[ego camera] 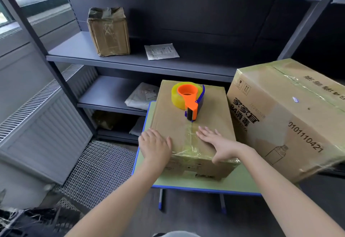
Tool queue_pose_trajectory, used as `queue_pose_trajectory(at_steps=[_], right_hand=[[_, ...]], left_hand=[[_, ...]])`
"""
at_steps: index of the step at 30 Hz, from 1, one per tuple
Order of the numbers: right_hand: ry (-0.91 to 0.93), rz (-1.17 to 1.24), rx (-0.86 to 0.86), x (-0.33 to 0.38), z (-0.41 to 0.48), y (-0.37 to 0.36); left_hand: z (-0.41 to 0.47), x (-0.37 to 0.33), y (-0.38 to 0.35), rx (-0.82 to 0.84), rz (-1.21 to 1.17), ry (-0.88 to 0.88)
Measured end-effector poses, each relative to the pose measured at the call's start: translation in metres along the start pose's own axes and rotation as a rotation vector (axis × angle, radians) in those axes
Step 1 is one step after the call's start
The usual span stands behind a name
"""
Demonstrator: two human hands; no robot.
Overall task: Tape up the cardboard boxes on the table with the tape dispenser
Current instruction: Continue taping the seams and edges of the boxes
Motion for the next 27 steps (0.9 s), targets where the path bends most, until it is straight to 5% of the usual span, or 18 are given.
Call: queue_pose_trajectory(at_steps=[9, 11, 14, 19, 27], right_hand=[[0.067, 0.064, 0.031, -0.008, 0.003, 0.001], [0.017, 0.168, -0.025, -0.013, 0.004, 0.019], [-0.088, 0.210, -0.327, -0.029, 0.010, 0.068], [-0.076, -0.037, -0.689, -0.032, 0.028, 0.124], [0.069, -0.195, -0.576, -0.025, 0.090, 0.131]], left_hand=[[0.007, -0.008, 0.007, -0.060, -0.018, -0.005], [0.013, -0.018, 0.018, -0.133, -0.141, -0.076], [0.026, -0.041, 0.023, -0.087, -0.455, -0.168], [0.045, -0.066, 0.025, 0.044, -1.063, 0.018], [0.063, -0.076, 0.013, -0.061, -1.348, 0.145]])
Point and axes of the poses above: each hand's wrist, its own z-axis towards the middle knuckle, its own y-axis out of the back of the hand, x = y × z, the point moved 10 cm from there along z, towards the middle knuckle, and after that the axes turned 7 degrees about -x, right-handed, at the moved point
